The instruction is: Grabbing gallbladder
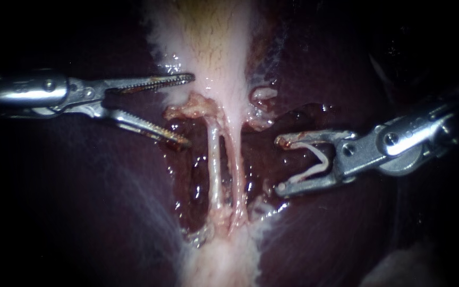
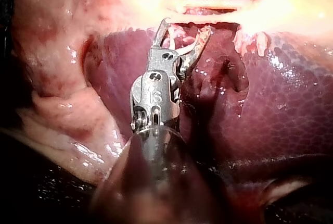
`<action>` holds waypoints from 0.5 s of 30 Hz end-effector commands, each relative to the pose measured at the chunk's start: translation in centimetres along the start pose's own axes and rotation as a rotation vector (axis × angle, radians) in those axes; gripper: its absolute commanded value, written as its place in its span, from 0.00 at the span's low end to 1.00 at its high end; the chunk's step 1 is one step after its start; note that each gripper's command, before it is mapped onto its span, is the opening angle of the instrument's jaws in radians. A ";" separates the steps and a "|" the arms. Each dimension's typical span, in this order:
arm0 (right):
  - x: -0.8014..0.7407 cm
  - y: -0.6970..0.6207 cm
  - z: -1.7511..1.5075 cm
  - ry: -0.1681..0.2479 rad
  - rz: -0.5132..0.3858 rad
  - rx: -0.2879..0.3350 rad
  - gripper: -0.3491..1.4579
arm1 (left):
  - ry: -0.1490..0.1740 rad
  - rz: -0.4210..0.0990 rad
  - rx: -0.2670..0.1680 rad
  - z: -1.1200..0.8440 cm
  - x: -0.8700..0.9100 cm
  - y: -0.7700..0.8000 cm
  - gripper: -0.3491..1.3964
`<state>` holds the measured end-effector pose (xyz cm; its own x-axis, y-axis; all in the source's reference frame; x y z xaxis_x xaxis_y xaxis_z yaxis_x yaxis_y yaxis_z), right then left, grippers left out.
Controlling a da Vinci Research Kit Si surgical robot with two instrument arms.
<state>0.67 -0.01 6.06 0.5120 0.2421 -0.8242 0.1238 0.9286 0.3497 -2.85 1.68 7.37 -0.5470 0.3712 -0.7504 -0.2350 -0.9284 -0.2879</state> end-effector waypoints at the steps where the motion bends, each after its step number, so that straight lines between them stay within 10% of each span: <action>1: 0.00 0.00 0.00 0.000 0.000 0.000 0.47 | 0.000 -0.002 0.001 -0.02 0.02 0.00 0.48; 15: 0.00 0.00 0.00 0.000 0.000 0.000 0.47 | -0.007 -0.019 0.021 -0.17 0.16 0.07 0.24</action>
<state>0.66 -0.01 6.06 0.5121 0.2420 -0.8241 0.1239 0.9286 0.3497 -2.81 1.67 7.13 -0.5475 0.3895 -0.7406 -0.2628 -0.9203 -0.2898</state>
